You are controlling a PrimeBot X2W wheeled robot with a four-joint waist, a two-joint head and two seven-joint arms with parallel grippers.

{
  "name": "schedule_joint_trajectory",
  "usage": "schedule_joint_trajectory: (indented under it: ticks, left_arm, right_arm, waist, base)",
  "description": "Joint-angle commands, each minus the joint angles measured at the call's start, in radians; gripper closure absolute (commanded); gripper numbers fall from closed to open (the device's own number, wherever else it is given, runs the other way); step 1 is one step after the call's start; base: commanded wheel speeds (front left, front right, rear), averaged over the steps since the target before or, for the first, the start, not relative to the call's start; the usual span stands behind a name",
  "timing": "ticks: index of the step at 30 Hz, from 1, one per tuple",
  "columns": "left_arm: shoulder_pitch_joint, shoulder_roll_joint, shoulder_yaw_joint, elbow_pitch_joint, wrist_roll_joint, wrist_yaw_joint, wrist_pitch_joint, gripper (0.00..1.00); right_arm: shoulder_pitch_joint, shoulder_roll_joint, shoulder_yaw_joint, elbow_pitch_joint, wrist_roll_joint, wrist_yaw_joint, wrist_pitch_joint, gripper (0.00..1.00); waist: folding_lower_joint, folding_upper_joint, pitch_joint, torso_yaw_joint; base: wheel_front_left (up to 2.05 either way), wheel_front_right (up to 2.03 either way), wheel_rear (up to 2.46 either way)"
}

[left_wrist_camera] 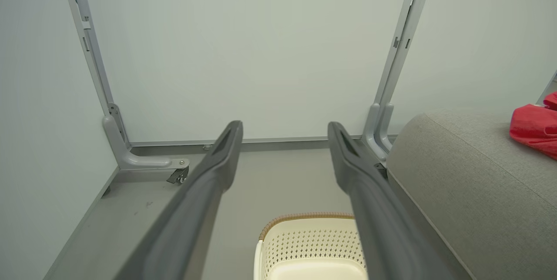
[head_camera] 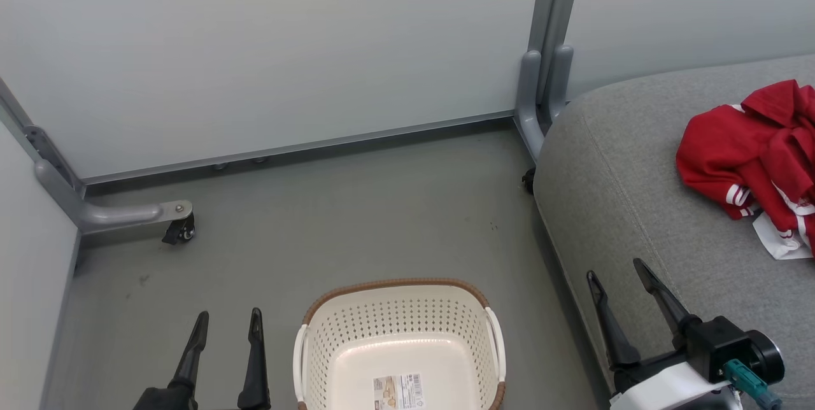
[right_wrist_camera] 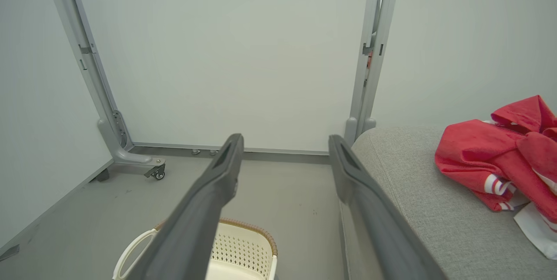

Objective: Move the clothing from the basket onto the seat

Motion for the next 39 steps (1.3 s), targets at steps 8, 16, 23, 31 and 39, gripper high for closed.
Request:
schedule_joint_trajectory:
  ticks: [8, 16, 23, 31, 39]
  left_arm:
    - [0.001, 0.0, -0.005, 0.017, 0.009, 0.0, 0.0, 1.0]
    - [-0.015, 0.004, 0.0, 0.049, -0.097, -0.004, 0.021, 1.0]
    - [-0.044, 0.011, 0.011, 0.064, -0.23, -0.012, 0.048, 1.0]
    - [-0.075, 0.017, 0.024, 0.082, -0.375, -0.02, 0.079, 1.0]
    - [-0.101, 0.022, 0.036, 0.096, -0.502, -0.027, 0.106, 1.0]
  right_arm:
    - [0.003, 0.003, -0.005, 0.013, 0.002, 0.0, 0.0, 1.0]
    - [0.002, 0.007, -0.01, 0.047, 0.112, 0.0, 0.02, 1.0]
    - [-0.018, 0.003, -0.02, 0.061, 0.251, 0.0, 0.048, 1.0]
    - [-0.037, 0.0, -0.032, 0.076, 0.401, 0.0, 0.078, 1.0]
    - [-0.054, -0.002, -0.045, 0.088, 0.533, 0.0, 0.107, 1.0]
  waist:
    - [0.0001, 0.0, 0.001, -0.002]
    - [0.0001, 0.0001, 0.004, -0.002]
    - [0.0001, 0.0002, 0.007, -0.002]
    - [0.0001, 0.0003, 0.011, -0.001]
    - [0.0001, 0.0004, 0.015, -0.001]
  base:
    - [0.0, 0.0, 0.0]
    - [0.0, 0.0, 0.0]
    - [0.0, 0.0, 0.0]
    - [0.0, 0.0, 0.0]
    - [0.0, 0.0, 0.0]
